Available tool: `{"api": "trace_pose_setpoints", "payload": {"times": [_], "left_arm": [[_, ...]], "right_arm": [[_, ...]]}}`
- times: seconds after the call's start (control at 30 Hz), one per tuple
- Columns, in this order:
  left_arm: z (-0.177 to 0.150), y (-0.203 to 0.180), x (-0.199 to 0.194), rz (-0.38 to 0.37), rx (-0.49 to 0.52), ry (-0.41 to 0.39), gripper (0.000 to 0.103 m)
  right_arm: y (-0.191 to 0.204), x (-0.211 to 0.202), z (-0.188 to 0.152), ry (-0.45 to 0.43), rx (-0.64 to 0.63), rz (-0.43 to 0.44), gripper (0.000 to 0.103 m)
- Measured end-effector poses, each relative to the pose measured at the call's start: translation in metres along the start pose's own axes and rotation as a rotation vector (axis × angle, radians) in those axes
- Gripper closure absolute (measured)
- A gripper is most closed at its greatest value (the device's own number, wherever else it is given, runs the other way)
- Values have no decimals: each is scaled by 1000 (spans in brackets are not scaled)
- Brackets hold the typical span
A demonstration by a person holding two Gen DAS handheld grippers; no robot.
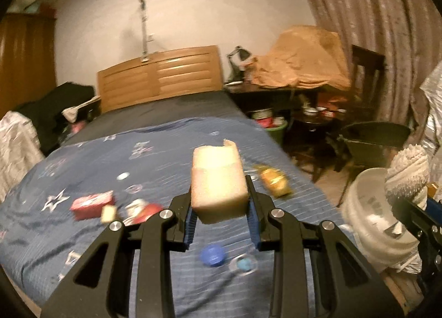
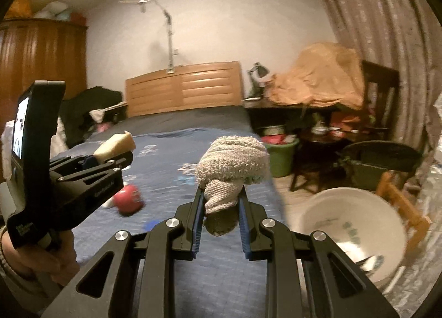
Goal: Collect trash
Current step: 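Carry the sponge block and grey sock from the bed over the white bucket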
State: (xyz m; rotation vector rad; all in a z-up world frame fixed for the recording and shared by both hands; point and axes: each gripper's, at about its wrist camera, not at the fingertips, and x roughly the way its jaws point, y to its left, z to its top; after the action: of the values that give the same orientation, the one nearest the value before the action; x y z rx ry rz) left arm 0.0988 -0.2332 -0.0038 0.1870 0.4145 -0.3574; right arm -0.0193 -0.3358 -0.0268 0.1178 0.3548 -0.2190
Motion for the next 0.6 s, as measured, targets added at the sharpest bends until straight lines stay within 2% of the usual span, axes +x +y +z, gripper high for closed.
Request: {"api": "trace_pose_setpoints", "payload": {"times": [0.27, 0.6], "left_arm": [[18, -78, 24, -110, 82, -9, 74], [28, -162, 52, -248, 171, 12, 74]], "right_arm": [[-103, -8, 11, -9, 48, -149, 79], [-206, 4, 8, 40, 128, -234, 79]]}}
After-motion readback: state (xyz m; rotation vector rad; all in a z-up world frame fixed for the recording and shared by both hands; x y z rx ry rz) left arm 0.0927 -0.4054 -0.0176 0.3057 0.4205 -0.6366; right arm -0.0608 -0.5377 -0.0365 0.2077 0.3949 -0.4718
